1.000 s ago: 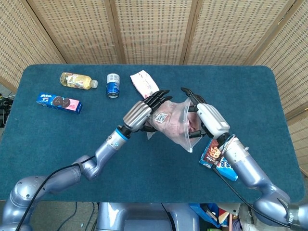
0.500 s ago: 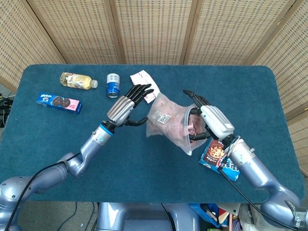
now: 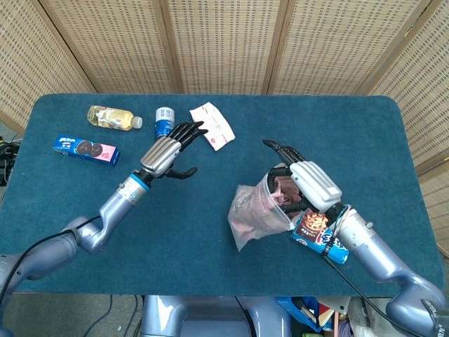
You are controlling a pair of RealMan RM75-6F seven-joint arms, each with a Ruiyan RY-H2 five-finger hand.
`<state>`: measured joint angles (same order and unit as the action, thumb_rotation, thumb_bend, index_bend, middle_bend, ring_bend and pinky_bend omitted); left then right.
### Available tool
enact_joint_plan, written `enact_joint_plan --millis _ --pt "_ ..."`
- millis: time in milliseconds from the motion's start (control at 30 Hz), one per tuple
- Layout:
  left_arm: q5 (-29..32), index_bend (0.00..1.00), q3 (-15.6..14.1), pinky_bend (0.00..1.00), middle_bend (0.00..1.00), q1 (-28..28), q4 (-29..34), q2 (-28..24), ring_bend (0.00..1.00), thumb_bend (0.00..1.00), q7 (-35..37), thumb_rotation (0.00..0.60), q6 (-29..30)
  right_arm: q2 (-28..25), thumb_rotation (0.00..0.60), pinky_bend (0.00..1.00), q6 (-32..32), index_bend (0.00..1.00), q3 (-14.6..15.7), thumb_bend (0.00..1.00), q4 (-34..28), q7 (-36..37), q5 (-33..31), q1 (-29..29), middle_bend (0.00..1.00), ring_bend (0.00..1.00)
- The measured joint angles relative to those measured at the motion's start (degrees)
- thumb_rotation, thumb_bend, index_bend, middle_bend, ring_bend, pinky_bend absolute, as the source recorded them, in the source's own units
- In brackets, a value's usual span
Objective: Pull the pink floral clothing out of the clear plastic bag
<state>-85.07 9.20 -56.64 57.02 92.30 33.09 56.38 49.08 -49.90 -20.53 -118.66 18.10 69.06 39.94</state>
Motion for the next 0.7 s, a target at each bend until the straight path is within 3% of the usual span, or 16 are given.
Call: enact_joint_plan --millis 233,467,700 --pt "1.9 0.10 -2.1 0.00 0.00 -1.7 4.9 -4.0 0.00 0.35 1.9 0.600 -12.0 -1.3 0.600 0.00 2.1 0.76 -1.3 0.61 -1.3 2.4 2.0 1.5 0.00 0.00" --pt "1.4 0.10 -3.7 0.00 0.00 -3.5 7.5 -6.1 0.00 0.35 5.5 0.600 -17.4 -2.9 0.600 0.00 2.9 0.76 -2.0 0.61 -3.3 1.7 1.9 2.7 0.00 0.00" --pt "-0.5 0.14 -4.5 0.00 0.00 -5.2 10.7 -8.3 0.00 0.35 13.8 0.600 -20.6 -3.5 0.600 0.00 3.6 0.76 -2.5 0.61 -4.1 1.5 1.4 3.8 0.00 0.00"
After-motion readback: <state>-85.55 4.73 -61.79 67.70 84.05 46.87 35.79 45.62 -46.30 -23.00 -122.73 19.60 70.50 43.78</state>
